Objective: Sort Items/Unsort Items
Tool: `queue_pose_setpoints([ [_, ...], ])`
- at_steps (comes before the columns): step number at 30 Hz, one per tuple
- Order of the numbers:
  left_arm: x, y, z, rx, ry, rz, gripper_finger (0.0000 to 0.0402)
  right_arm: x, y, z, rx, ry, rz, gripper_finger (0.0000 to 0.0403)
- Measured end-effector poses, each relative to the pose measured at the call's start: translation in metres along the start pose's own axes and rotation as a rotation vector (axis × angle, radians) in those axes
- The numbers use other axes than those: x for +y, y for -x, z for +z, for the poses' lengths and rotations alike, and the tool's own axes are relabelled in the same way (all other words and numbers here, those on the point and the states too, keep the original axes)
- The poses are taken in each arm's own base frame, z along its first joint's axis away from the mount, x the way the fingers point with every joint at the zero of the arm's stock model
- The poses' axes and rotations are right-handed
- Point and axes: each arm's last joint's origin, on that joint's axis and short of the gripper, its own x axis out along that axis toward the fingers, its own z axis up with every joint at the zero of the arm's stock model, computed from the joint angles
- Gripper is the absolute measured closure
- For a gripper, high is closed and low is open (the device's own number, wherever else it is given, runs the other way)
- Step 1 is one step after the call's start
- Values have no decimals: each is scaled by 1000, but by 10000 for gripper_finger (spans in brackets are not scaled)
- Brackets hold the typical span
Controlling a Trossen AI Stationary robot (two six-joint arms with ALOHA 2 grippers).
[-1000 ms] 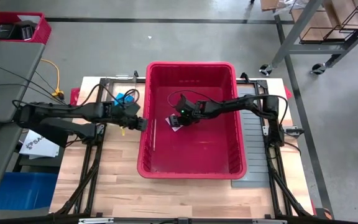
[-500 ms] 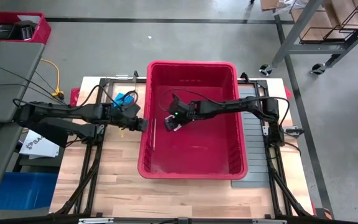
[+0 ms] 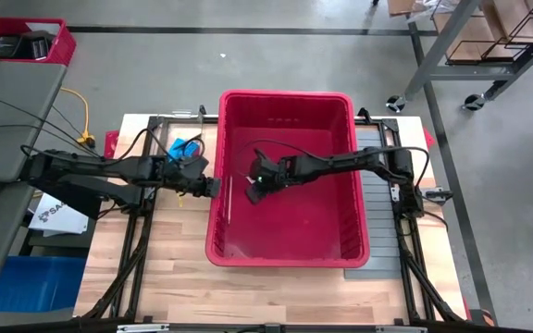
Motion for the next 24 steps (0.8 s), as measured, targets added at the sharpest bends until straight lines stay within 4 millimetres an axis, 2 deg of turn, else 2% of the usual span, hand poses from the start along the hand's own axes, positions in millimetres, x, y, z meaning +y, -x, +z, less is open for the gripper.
queue_pose_setpoints([
  [7, -1, 5, 1, -30, 8, -19, 401, 6, 3, -4, -3, 8, -5, 227],
  [14, -4, 14, 3, -56, 14, -79, 401, 19, 26, 17, -56, 75, 7, 227],
  [17, -15, 25, 8, -114, 24, -225, 401, 25, 42, 30, -83, 134, 5, 227],
  [20, -48, 52, 23, -267, 53, -616, 401, 27, 61, 42, -91, 185, -26, 227],
  [24, -57, 74, 29, -349, 34, -769, 401, 25, 86, 51, -82, 274, -144, 227],
])
